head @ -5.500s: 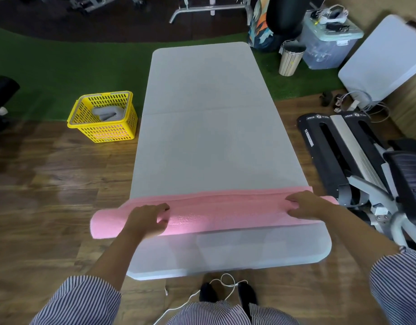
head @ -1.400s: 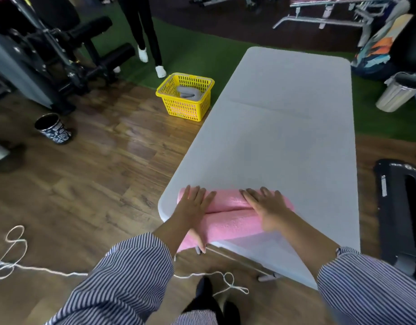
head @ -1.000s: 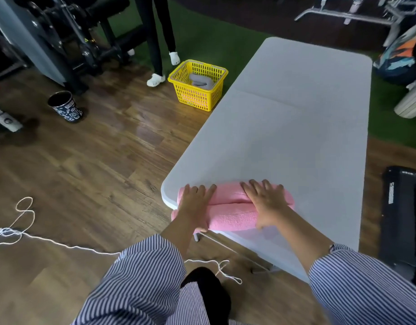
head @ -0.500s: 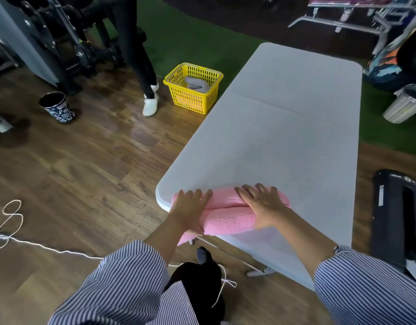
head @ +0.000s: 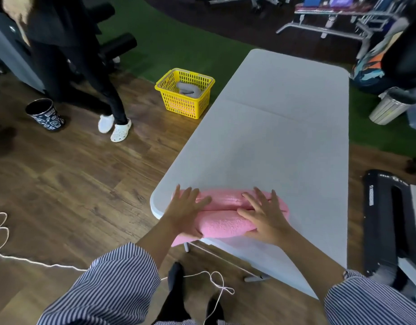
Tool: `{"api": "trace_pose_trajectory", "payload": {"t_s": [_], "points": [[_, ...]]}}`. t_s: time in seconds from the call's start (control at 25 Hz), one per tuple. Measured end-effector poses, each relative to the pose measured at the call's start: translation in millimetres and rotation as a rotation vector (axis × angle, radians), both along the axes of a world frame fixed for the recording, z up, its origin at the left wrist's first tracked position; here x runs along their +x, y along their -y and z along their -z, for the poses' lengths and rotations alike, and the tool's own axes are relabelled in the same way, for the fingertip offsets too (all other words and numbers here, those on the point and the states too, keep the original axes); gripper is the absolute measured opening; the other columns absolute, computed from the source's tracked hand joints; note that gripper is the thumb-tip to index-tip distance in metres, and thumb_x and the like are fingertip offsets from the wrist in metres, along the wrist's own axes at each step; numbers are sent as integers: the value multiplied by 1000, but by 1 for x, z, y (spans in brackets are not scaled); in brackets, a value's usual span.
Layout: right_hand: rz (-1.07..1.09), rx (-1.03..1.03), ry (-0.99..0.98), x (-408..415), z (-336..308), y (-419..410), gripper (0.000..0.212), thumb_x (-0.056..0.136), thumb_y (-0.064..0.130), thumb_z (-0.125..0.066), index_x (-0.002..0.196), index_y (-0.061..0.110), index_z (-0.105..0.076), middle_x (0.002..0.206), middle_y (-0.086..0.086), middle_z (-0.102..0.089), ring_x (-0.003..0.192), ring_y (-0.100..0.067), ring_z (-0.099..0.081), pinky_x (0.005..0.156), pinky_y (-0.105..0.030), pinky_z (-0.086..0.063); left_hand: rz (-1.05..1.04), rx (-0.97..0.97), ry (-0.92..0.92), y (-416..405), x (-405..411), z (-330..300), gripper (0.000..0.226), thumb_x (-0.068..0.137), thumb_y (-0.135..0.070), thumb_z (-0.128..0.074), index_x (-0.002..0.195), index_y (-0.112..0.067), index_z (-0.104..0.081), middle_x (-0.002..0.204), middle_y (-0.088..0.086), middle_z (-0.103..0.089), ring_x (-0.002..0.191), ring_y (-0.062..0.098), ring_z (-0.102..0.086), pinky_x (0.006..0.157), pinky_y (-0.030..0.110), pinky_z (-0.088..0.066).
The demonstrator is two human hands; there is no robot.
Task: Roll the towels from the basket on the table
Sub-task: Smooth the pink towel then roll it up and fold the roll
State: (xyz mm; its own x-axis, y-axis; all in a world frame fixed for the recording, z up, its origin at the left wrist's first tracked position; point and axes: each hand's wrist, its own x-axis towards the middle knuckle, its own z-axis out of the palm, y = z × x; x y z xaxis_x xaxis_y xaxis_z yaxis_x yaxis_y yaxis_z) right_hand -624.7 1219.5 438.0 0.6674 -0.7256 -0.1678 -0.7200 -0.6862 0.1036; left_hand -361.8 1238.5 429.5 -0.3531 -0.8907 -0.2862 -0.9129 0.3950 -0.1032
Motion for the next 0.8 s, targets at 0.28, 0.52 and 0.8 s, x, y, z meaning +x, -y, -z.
{"api": "trace_pose_trajectory", "payload": {"t_s": [0.28,0.52,0.8], "points": [[74,75,177,-3,2,0,37,60,37,-65,92,25,-49,143,-10,-39,128,-37,-40,94,-68,-33,80,-25,-9,-1,5,1,115,44,-77,-71,131,-28,-14,136,12,-34,136,36,-26,113,59,3],[301,200,-107,26,-10,12,123,52,47,-77,144,28,2,145,-8,-24,134,-31,-24,106,-60,-19,-7,14,-49,-7,-7,-5,120,58,-54,-79,148,-23,-6,130,9,-43,121,28,-43,116,42,-18],[181,104,-70,74,-15,26,78,56,43,-71,123,21,-36,116,-3,-48,106,-25,-48,91,-41,-35,-109,-5,-20,-6,33,-14,109,64,-37,-76,148,-18,-9,123,10,-46,108,28,-50,98,39,-40]]}}
